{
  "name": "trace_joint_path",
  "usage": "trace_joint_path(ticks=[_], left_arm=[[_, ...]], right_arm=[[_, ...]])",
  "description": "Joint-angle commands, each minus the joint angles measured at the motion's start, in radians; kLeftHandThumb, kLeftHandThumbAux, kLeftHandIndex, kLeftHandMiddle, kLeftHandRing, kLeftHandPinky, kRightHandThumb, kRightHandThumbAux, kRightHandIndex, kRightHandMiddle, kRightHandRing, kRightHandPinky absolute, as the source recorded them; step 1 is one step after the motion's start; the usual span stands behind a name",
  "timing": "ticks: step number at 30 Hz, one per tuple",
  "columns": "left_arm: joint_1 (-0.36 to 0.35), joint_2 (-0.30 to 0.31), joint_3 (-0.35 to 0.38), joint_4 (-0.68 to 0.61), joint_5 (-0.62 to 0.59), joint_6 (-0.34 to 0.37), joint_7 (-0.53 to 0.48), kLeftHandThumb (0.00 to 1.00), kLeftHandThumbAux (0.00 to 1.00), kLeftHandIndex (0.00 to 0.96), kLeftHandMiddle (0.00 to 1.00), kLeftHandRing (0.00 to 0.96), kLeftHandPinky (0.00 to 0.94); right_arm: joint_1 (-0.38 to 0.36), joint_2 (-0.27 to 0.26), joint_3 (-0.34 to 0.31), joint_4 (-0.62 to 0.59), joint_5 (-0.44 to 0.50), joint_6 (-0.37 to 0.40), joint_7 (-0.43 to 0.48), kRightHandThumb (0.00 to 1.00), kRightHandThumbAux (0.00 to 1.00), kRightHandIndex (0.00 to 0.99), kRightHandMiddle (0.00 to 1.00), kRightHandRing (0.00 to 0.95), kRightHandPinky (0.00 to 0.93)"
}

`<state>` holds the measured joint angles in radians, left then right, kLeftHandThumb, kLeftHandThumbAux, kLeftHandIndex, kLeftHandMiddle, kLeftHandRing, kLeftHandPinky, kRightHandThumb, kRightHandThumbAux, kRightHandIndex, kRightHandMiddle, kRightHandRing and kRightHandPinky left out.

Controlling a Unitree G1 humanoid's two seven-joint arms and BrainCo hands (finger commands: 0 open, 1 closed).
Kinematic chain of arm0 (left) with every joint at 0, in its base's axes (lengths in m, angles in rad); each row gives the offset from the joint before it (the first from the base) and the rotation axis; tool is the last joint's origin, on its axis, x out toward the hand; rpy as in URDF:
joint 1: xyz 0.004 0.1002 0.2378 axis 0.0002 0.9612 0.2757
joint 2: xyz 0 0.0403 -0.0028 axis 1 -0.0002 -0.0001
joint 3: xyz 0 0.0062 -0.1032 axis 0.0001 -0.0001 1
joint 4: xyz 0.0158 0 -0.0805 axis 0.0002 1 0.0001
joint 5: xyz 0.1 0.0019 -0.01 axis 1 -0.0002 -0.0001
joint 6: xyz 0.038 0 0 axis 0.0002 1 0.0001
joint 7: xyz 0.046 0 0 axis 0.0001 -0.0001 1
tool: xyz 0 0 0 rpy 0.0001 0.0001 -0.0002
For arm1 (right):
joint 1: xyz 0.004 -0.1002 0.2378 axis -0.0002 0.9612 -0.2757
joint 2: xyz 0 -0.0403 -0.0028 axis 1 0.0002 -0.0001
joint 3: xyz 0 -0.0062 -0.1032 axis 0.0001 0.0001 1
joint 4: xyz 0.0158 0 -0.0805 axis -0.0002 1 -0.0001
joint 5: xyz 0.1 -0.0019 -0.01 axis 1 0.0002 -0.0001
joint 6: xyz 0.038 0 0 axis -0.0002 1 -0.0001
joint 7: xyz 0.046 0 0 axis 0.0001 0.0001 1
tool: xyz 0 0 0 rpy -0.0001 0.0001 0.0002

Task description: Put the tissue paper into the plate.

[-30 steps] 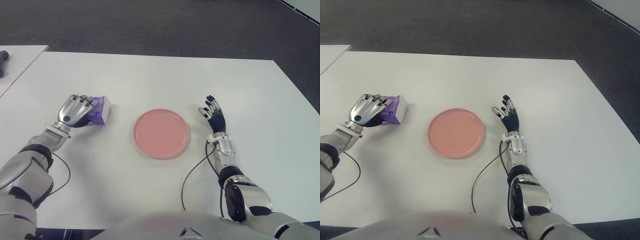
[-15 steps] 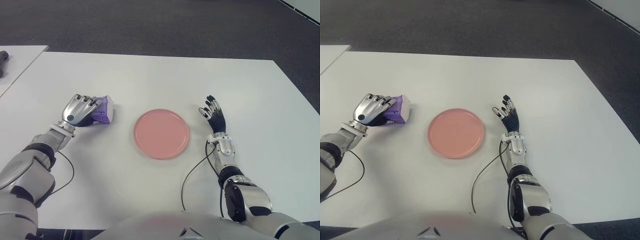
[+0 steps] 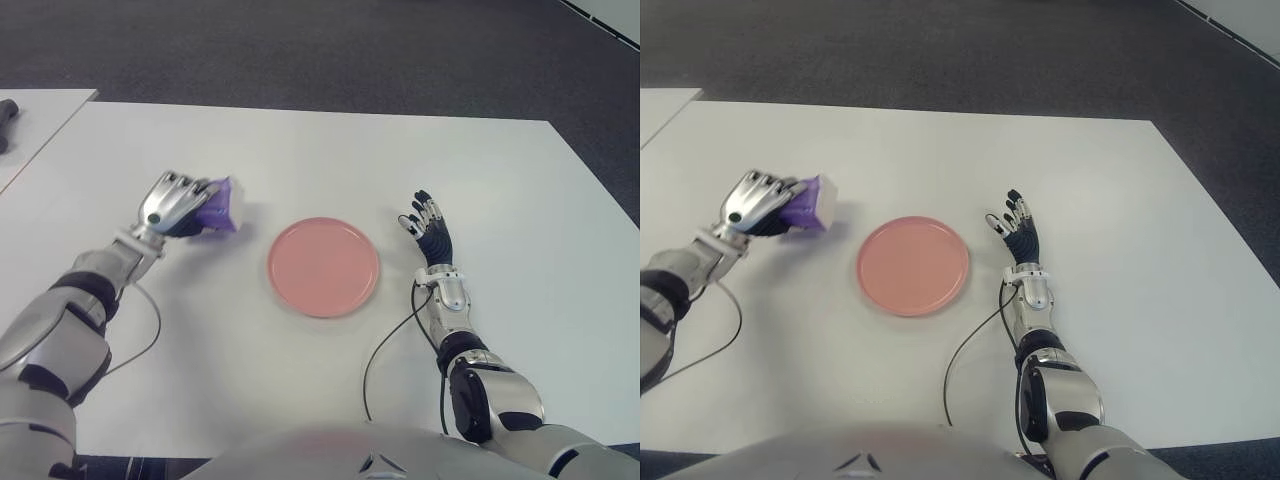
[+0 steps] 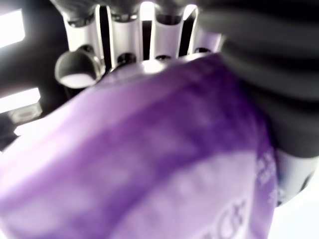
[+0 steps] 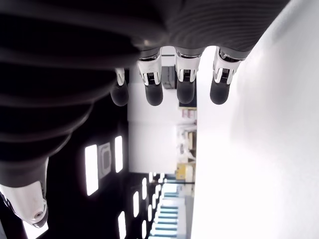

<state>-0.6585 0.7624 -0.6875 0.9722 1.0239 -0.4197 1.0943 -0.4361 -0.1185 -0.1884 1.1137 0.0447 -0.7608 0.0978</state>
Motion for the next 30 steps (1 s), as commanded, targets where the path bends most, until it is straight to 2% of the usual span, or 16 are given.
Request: trace_joint_path(ticks=[1,5,8,11,13,18,22,30], left_arm=[[0.011,0.060,0.094,-0.285,-0.062,-0.009,-0.171,0.748,0.695,0.443,0.867,0.863,0.874],[0.047,0.059,0.169,-0.503,-0.132,-0.009,-0.314,0.748,0.696,0.443,0.863,0.859,0.861],[0.048,0.029,0.203,-0.664,-0.159,0.024,-0.430,0.748,0.696,0.443,0.859,0.856,0.855],[0.032,-0.002,0.216,-0.742,-0.169,0.034,-0.504,0.748,0.696,0.443,0.855,0.854,0.852],[0.023,-0.016,0.216,-0.770,-0.178,0.012,-0.540,0.748,0.696,0.443,0.853,0.854,0.850],[0.039,-0.039,0.236,-0.802,-0.186,-0.019,-0.610,0.749,0.696,0.443,0.850,0.853,0.851],[0.007,-0.100,0.193,-0.735,-0.150,-0.081,-0.638,0.750,0.695,0.443,0.851,0.854,0.856],[-0.037,-0.142,0.184,-0.633,-0.120,-0.185,-0.658,0.752,0.694,0.444,0.853,0.855,0.858]], right_arm=[[0.060,0.011,-0.008,0.057,0.012,0.062,0.004,0.048,0.587,0.000,0.000,0.000,0.000],[0.052,0.007,-0.011,0.063,0.015,0.068,0.007,0.048,0.587,0.000,0.000,0.000,0.000],[0.047,0.004,-0.013,0.067,0.016,0.073,0.009,0.048,0.587,0.000,0.000,0.000,0.000],[0.043,0.003,-0.014,0.070,0.015,0.076,0.009,0.048,0.587,0.000,0.000,0.000,0.000],[0.042,0.003,-0.015,0.071,0.015,0.076,0.009,0.048,0.587,0.000,0.000,0.000,0.000],[0.039,0.004,-0.017,0.075,0.012,0.077,0.009,0.048,0.587,0.000,0.000,0.000,0.000],[0.036,0.007,-0.017,0.078,0.009,0.078,0.006,0.048,0.587,0.000,0.000,0.000,0.000],[0.038,0.012,-0.015,0.078,0.006,0.075,0.002,0.048,0.587,0.000,0.000,0.000,0.000]])
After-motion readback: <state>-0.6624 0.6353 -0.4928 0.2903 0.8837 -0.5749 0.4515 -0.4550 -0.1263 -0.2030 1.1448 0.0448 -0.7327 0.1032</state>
